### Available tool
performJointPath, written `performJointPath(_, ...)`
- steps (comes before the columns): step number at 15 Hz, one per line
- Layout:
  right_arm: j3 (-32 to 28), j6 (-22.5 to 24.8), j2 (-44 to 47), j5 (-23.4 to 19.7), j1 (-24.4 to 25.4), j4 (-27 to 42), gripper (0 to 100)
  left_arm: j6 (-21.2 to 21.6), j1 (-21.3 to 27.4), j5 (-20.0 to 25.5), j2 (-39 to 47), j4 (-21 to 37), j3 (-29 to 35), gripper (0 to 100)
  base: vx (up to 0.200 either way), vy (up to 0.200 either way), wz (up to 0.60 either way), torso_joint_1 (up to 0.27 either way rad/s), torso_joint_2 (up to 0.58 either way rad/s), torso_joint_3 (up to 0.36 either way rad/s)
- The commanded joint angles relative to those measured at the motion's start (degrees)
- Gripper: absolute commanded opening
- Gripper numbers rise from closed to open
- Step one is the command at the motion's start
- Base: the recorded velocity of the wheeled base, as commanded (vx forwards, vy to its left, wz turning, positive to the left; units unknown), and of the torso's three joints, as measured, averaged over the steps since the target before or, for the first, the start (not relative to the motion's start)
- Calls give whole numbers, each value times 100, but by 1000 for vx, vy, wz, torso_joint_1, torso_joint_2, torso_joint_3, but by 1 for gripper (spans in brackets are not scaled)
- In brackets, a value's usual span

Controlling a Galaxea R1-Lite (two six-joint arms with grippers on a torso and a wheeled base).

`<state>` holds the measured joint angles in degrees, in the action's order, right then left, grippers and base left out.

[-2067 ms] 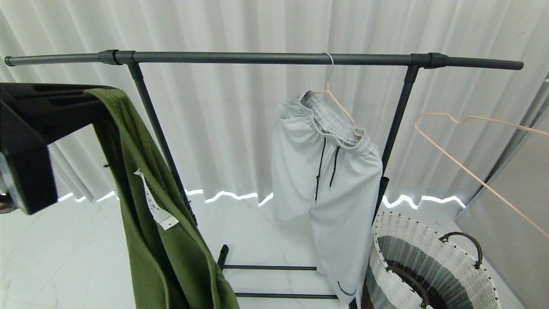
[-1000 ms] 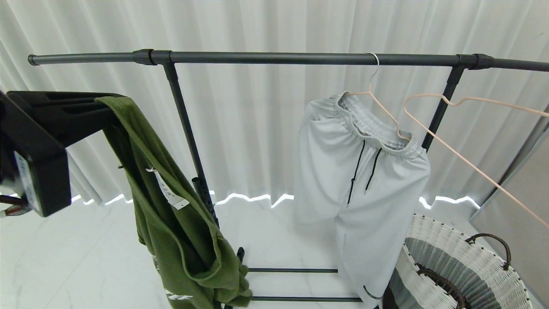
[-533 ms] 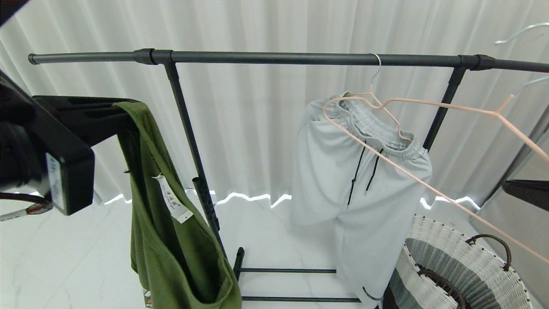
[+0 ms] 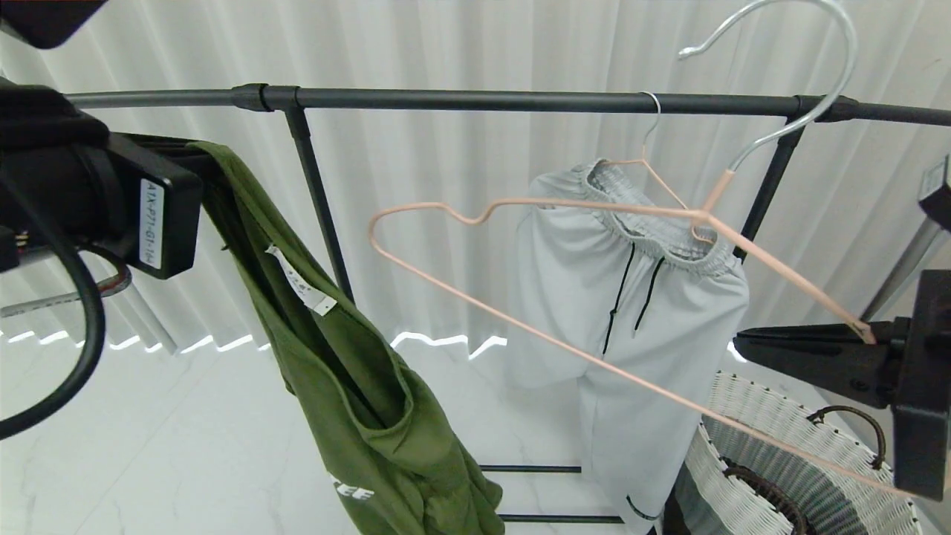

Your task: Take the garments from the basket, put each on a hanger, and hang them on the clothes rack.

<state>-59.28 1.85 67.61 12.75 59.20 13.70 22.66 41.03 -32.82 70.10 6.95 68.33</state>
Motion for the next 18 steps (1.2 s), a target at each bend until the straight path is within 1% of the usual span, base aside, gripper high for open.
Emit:
performJointPath(1, -57, -264, 174, -1, 417, 1, 0, -526, -60, -5, 356, -1, 172, 0, 0, 0, 0, 0, 0, 0)
performJointPath(2, -119, -510, 235, -1, 611, 10, 0, -816, -60, -23, 461, -1, 278, 0, 0, 0, 0, 0, 0, 0)
performJointPath(3, -171, -704, 279, -1, 734, 36, 0, -904, -60, -32, 523, -1, 357, 0, 0, 0, 0, 0, 0, 0)
performJointPath(4, -206, -792, 323, -1, 769, 71, 0, -913, -60, -32, 540, -1, 418, 0, 0, 0, 0, 0, 0, 0)
performJointPath(9, -277, -871, 727, 34, 760, 27, 0, -930, -34, -14, 496, 8, 409, 0, 0, 0, 0, 0, 0, 0)
performJointPath(12, -338, -1038, 850, 61, 716, -43, 0, -913, -8, -14, 426, 8, 409, 0, 0, 0, 0, 0, 0, 0)
performJointPath(16, -523, -1073, 903, 61, 734, -78, 0, -939, 300, -14, 400, 8, 330, 0, 0, 0, 0, 0, 0, 0)
performJointPath(18, -488, -1073, 903, 61, 892, -43, 0, -930, 335, -23, 426, 8, 348, 0, 0, 0, 0, 0, 0, 0)
